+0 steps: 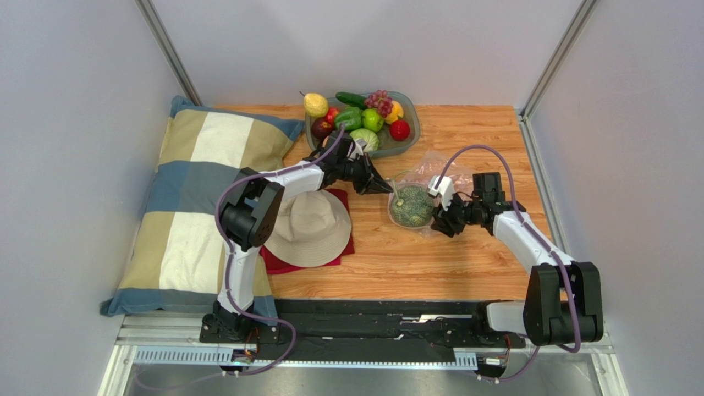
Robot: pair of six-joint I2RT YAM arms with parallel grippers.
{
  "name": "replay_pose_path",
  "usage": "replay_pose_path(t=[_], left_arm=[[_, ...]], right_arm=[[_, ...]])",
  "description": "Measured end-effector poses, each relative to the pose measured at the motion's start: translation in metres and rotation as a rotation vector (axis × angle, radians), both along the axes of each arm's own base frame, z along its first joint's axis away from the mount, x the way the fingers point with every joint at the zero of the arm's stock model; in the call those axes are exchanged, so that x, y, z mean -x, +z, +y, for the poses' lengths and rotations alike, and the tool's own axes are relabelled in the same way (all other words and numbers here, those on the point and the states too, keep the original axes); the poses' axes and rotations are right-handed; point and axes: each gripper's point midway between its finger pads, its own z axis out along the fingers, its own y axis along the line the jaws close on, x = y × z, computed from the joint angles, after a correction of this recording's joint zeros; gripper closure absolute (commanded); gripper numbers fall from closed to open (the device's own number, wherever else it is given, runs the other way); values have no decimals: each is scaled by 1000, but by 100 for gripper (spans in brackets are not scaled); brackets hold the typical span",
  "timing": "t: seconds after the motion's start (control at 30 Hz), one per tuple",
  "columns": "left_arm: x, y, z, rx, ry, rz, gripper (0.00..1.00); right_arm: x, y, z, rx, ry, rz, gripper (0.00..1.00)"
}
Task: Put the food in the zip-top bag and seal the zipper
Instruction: Adjust the zipper food storage bag at the center of the board.
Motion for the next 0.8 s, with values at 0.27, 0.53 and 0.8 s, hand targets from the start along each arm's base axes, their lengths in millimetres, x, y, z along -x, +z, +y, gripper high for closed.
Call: replay_pose_path(t=[0.27,0.53,0.8], left_arm=[[-1,0,0,2,9,4,100],[1,-8,3,9,29,33,100],[7,-14,12,15,58,63,100]], right_arm=[[2,-9,7,41,26,13,58],[-1,-14,5,78,12,10,66],[0,-31,14,87,13,91,100]])
